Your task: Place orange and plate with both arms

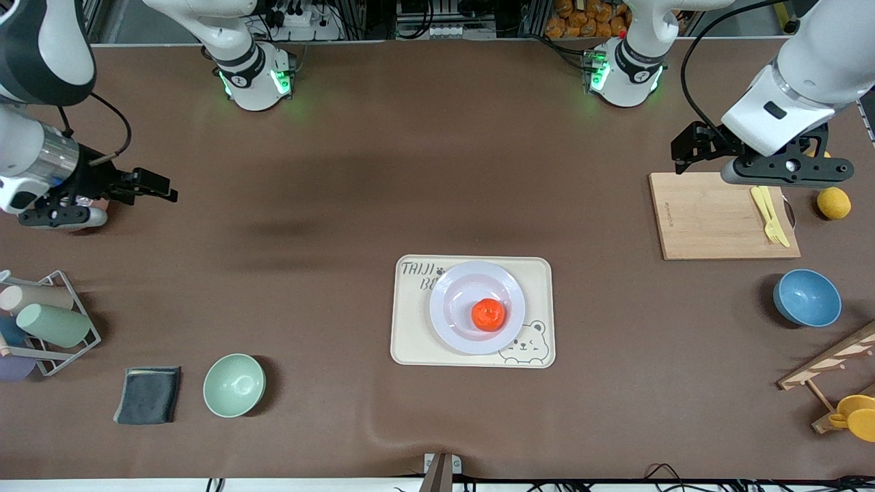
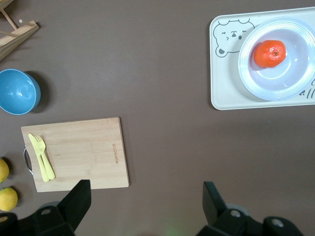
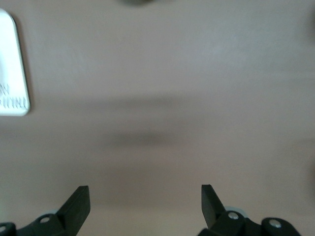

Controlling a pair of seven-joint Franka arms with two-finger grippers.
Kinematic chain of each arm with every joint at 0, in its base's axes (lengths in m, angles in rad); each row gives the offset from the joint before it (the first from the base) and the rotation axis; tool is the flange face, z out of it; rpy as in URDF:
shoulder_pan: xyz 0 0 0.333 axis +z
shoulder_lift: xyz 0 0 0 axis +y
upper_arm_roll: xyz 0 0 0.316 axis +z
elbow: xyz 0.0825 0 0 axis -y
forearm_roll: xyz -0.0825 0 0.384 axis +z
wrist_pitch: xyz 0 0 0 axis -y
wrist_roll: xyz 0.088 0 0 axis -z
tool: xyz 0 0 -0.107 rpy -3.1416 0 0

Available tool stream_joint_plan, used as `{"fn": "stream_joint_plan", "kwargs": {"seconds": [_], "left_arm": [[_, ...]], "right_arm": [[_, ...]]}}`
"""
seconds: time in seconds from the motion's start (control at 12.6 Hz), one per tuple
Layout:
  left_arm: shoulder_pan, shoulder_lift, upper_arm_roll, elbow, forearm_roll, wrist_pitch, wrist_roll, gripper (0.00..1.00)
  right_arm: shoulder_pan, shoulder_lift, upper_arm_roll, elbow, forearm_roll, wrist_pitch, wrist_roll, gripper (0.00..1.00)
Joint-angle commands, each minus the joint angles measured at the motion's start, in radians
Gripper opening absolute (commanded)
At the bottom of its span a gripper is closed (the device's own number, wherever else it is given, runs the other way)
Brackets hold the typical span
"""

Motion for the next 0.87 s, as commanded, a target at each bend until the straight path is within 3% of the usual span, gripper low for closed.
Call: {"fn": "stream_joint_plan", "kwargs": {"seconds": [0.0, 0.32, 0.79], "left_arm": [[0.007, 0.001, 0.000, 0.012, -0.011, -0.017, 0.004, 1.00], [0.001, 0.001, -0.002, 0.010, -0.010, -0.017, -0.007, 1.00], [0.005, -0.003, 0.004, 0.012, -0.008, -0.017, 0.001, 1.00]], "right_arm": [[0.011, 0.018, 0.016, 0.130, -0.091, -0.011, 0.066, 1.00], [0.023, 0.112, 0.014, 0.303, -0.124, -0.046, 0.066, 1.00], [0.096, 0.112, 0.014, 0.334, -0.134, -0.054, 0.165, 1.00]]}}
